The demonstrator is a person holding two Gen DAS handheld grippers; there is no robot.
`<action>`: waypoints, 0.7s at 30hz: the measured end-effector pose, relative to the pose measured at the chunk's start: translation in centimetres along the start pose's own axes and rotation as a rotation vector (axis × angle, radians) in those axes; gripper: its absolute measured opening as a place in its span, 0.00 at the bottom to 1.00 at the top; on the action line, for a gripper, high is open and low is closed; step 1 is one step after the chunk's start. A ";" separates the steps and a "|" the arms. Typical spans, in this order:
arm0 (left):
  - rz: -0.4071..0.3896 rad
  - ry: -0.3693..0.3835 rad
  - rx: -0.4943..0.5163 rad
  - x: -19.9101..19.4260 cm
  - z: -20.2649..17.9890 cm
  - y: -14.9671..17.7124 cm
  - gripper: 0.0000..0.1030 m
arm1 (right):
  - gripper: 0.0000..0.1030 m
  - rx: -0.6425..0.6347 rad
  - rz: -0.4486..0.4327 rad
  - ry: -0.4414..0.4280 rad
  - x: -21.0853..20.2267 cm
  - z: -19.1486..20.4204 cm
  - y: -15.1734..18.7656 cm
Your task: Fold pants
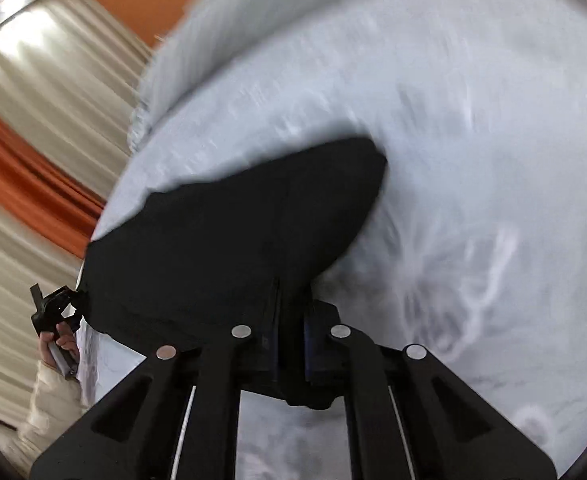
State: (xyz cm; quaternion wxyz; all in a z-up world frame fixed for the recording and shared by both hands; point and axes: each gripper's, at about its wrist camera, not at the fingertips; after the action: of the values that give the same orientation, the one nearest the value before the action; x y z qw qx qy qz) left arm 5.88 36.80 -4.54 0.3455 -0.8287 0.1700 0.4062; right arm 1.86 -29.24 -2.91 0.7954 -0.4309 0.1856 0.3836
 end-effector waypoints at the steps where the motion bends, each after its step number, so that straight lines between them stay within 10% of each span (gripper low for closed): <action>1: 0.005 -0.001 0.008 0.0 0.0 -0.1 0.35 | 0.07 -0.019 -0.023 -0.009 -0.8 0.5 0.0; 5: -0.004 -0.014 0.037 0.2 -0.3 -0.1 0.32 | 0.15 0.043 0.110 0.187 2.8 -2.7 1.9; 7: -0.028 -0.003 0.039 -0.3 -0.5 -0.1 0.20 | 0.19 0.114 0.036 0.140 1.1 -2.8 1.6; 10: -0.069 0.017 0.060 -2.0 -1.6 -0.1 0.12 | 0.74 0.194 -0.174 0.144 -2.1 -2.5 1.5; 16: -0.139 0.140 0.224 -9.0 -10.1 1.3 0.11 | 0.75 0.002 -0.291 0.321 -3.5 0.9 1.7; 21: -0.191 0.304 0.548 -16.2 -23.3 9.3 0.14 | 0.75 -0.104 -0.308 0.373 -3.3 2.6 0.3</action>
State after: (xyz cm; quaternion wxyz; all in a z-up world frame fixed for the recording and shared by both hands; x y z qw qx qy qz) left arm 3.67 13.67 14.32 0.5628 -0.7683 0.2439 0.1829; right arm -0.56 -28.46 0.43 0.7732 -0.5579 0.2414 0.1805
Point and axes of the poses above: each gripper's, at about its wrist camera, not at the fingertips, and x roughly the way its jaws point, z to its left, y to its underside, and after that the axes turned 4 degrees about -y, right-handed
